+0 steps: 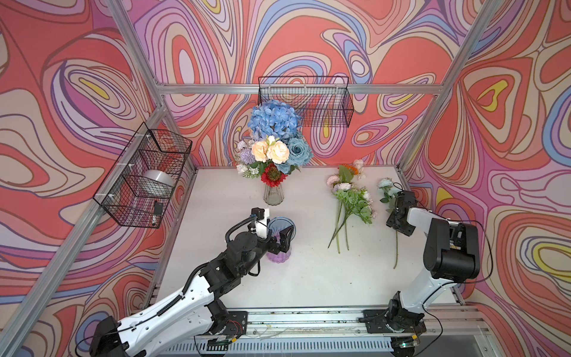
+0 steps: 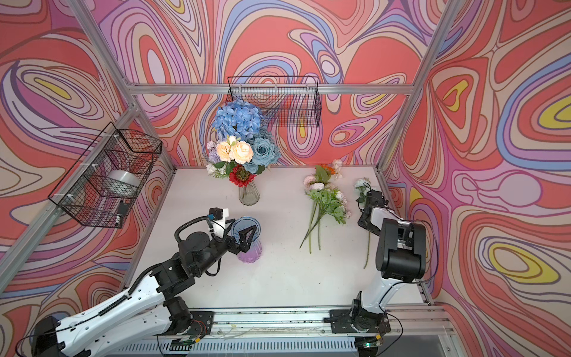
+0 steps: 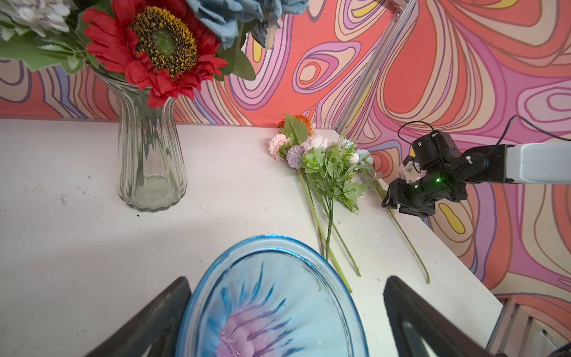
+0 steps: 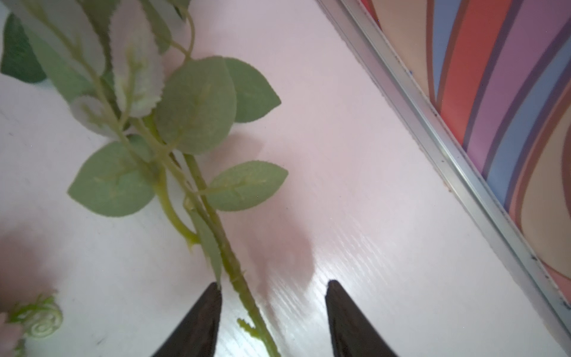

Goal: Arrange flowers in a vase
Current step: Pick up the flower from the top-right of the table.

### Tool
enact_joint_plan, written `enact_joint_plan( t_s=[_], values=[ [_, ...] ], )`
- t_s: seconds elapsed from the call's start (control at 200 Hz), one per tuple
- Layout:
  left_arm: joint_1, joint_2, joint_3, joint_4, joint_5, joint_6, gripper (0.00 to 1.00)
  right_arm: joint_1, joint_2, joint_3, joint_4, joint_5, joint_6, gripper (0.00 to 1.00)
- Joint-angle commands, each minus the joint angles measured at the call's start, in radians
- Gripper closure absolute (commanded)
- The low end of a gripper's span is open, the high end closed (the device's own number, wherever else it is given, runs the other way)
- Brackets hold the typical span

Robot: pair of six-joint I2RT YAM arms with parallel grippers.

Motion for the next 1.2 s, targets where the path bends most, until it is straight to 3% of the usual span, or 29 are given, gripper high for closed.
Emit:
enact_joint_plan(
  t_s=[0.0, 0.17, 0.321, 0.471, 0.796, 1.017, 1.197],
  values=[
    [-0.003, -0.039, 0.032, 0.005, 0.011, 0.011, 0.00, -0.004, 0.050, 0.005, 0.013, -0.040, -0.005, 0.56],
    [0.021, -0.064, 0.044, -0.026, 0.014, 0.004, 0.00, -0.004, 0.051, -0.016, 0.044, -0.082, -0.034, 0.80],
    [0.095, -0.059, 0.057, -0.005, 0.103, -0.034, 0.00, -0.004, 0.031, -0.019, 0.055, -0.131, -0.063, 1.00],
    [0.166, -0.051, 0.055, 0.029, 0.162, -0.072, 0.00, -0.003, 0.016, -0.027, 0.068, -0.165, -0.096, 1.00],
    [0.275, -0.026, 0.053, 0.072, 0.096, -0.080, 0.00, 0.006, -0.191, -0.077, 0.125, -0.286, -0.087, 1.00],
    [0.403, 0.019, 0.000, 0.154, 0.141, -0.200, 0.00, 0.036, -0.350, -0.066, 0.148, -0.393, -0.043, 1.00],
    [0.529, 0.044, -0.095, 0.211, 0.215, -0.354, 0.00, 0.094, -0.493, -0.045, 0.253, -0.573, 0.029, 1.00]
  ],
)
